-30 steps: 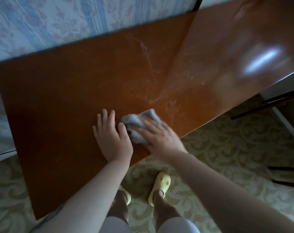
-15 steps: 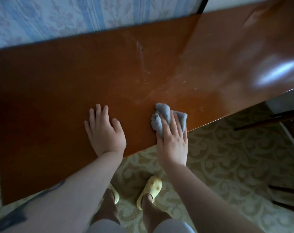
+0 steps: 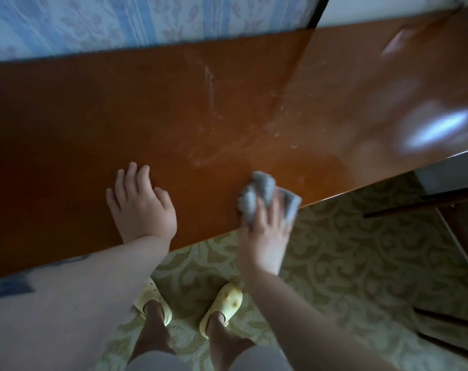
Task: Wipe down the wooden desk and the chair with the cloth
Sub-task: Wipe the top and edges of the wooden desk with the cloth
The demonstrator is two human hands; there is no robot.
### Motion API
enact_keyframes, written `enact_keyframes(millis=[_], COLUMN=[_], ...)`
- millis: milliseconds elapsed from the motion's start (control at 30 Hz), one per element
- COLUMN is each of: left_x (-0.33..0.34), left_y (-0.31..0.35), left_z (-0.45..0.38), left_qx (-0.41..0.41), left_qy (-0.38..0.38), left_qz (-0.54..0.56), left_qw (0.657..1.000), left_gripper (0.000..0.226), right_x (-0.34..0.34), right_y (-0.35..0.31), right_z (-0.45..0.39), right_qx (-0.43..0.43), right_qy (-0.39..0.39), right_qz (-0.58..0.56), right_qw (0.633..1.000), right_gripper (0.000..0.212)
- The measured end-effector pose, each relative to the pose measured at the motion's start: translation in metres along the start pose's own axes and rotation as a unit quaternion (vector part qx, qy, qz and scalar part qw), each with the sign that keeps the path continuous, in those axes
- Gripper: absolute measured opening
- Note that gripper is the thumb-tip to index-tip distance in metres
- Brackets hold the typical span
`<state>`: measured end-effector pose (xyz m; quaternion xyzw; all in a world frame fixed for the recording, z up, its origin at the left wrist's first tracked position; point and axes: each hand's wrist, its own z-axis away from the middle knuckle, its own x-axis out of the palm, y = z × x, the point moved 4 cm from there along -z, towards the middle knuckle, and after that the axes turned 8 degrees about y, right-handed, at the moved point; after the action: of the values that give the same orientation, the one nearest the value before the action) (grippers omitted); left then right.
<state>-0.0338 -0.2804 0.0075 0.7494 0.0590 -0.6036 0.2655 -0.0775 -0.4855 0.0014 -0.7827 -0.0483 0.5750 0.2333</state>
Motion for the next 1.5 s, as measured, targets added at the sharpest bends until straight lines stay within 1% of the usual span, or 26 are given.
enact_keyframes(millis=[67, 133, 167, 267, 300, 333, 400, 467, 533, 567, 600, 700, 767, 833, 900, 933, 967, 1000, 1067, 1133, 1200, 1300, 1333, 1367, 1467, 1500], left_x=[-0.002, -0.002, -0.002, -0.003, -0.003, -0.003, -0.003, -0.002, -0.001, -0.001, -0.001, 0.0, -0.001, -0.001, 0.0, 0.0, -0.001, -0.001, -0.001, -0.001, -0.001, -0.002, -0.002, -0.003, -0.004, -0.006], left_y=[0.0, 0.001, 0.001, 0.0, -0.001, -0.001, -0.001, -0.001, -0.002, -0.002, -0.003, -0.002, -0.002, -0.004, -0.006, -0.006, -0.006, -0.006, -0.006, -0.006, -0.007, -0.008, -0.008, -0.007, -0.008, -0.009], left_z=[0.0, -0.001, -0.002, -0.003, -0.002, -0.002, -0.001, -0.001, -0.002, -0.002, -0.003, -0.003, -0.003, -0.003, -0.003, -0.003, -0.004, -0.004, -0.005, -0.005, -0.005, -0.005, -0.005, -0.005, -0.013, -0.019], left_qx=[0.001, -0.01, -0.013, -0.012, -0.01, -0.006, -0.004, -0.008, -0.009, -0.009, -0.01, -0.015, -0.02, -0.021, -0.019, -0.02, -0.022, -0.024, -0.027, -0.028, -0.029, -0.035, -0.032, -0.028, -0.039, -0.056], left_qy=[0.003, -0.005, -0.011, -0.009, -0.006, -0.004, -0.001, -0.002, -0.002, -0.001, -0.001, -0.005, 0.001, 0.0, -0.007, -0.008, -0.007, -0.006, -0.007, -0.011, -0.014, -0.015, -0.011, -0.007, 0.004, 0.016], left_qz=[0.002, -0.012, -0.02, -0.02, -0.017, -0.014, -0.01, -0.012, -0.016, -0.015, -0.014, -0.015, -0.005, -0.001, -0.004, 0.001, 0.007, 0.012, 0.012, 0.015, 0.026, 0.029, 0.028, 0.024, 0.033, 0.054], left_qw=[1.0, 1.0, 1.0, 1.0, 1.0, 1.0, 1.0, 1.0, 1.0, 1.0, 1.0, 1.0, 1.0, 1.0, 1.0, 1.0, 1.0, 1.0, 1.0, 0.999, 0.999, 0.999, 0.999, 0.999, 0.999, 0.997], left_gripper=[0.043, 0.044, 0.044, 0.044, 0.044, 0.044, 0.044, 0.044, 0.044, 0.044, 0.044, 0.044, 0.044, 0.044, 0.044, 0.045, 0.045, 0.045, 0.045, 0.046, 0.046, 0.046, 0.045, 0.043, 0.037, 0.034], right_x=[0.013, 0.017, 0.016, -0.001, -0.005, -0.004, 0.006, 0.012, 0.017, 0.017, 0.017, 0.005, 0.011, 0.023, 0.028, 0.032, 0.032, 0.032, 0.026, 0.025, 0.029, 0.03, 0.031, 0.032, 0.027, 0.029], right_y=[-0.039, -0.042, -0.029, 0.023, 0.023, 0.014, -0.02, -0.049, -0.053, -0.045, -0.032, -0.006, -0.029, -0.061, -0.077, -0.074, -0.067, -0.057, -0.047, -0.062, -0.083, -0.091, -0.085, -0.078, -0.07, -0.073], right_z=[-0.001, -0.016, -0.026, -0.03, -0.02, -0.009, 0.011, 0.003, -0.032, -0.05, -0.063, -0.047, -0.011, 0.001, -0.029, -0.049, -0.066, -0.078, -0.071, -0.031, 0.0, -0.032, -0.049, -0.064, -0.055, -0.037], right_qx=[-0.139, -0.216, -0.196, 0.011, 0.037, 0.019, -0.096, -0.236, -0.334, -0.332, -0.286, -0.095, -0.115, -0.242, -0.365, -0.4, -0.404, -0.374, -0.257, -0.195, -0.254, -0.401, -0.419, -0.401, -0.231, -0.195], right_qy=[-0.095, -0.141, -0.136, -0.051, -0.034, -0.046, -0.132, -0.206, -0.262, -0.282, -0.275, -0.139, -0.129, -0.196, -0.27, -0.301, -0.317, -0.302, -0.22, -0.176, -0.219, -0.315, -0.338, -0.344, -0.233, -0.202], right_qz=[-0.029, -0.016, -0.007, 0.018, 0.017, 0.012, 0.001, -0.011, 0.023, 0.035, 0.035, 0.036, 0.025, 0.006, 0.015, 0.026, 0.031, 0.031, 0.027, 0.015, 0.011, 0.038, 0.048, 0.05, 0.034, 0.028], right_qw=[0.985, 0.966, 0.971, 0.998, 0.999, 0.999, 0.987, 0.95, 0.905, 0.9, 0.917, 0.985, 0.985, 0.95, 0.891, 0.865, 0.858, 0.876, 0.941, 0.965, 0.942, 0.859, 0.842, 0.847, 0.944, 0.959], right_gripper=[0.056, 0.054, 0.055, 0.056, 0.056, 0.057, 0.06, 0.057, 0.055, 0.056, 0.055, 0.056, 0.06, 0.058, 0.055, 0.055, 0.055, 0.055, 0.054, 0.056, 0.057, 0.054, 0.054, 0.055, 0.056, 0.058])
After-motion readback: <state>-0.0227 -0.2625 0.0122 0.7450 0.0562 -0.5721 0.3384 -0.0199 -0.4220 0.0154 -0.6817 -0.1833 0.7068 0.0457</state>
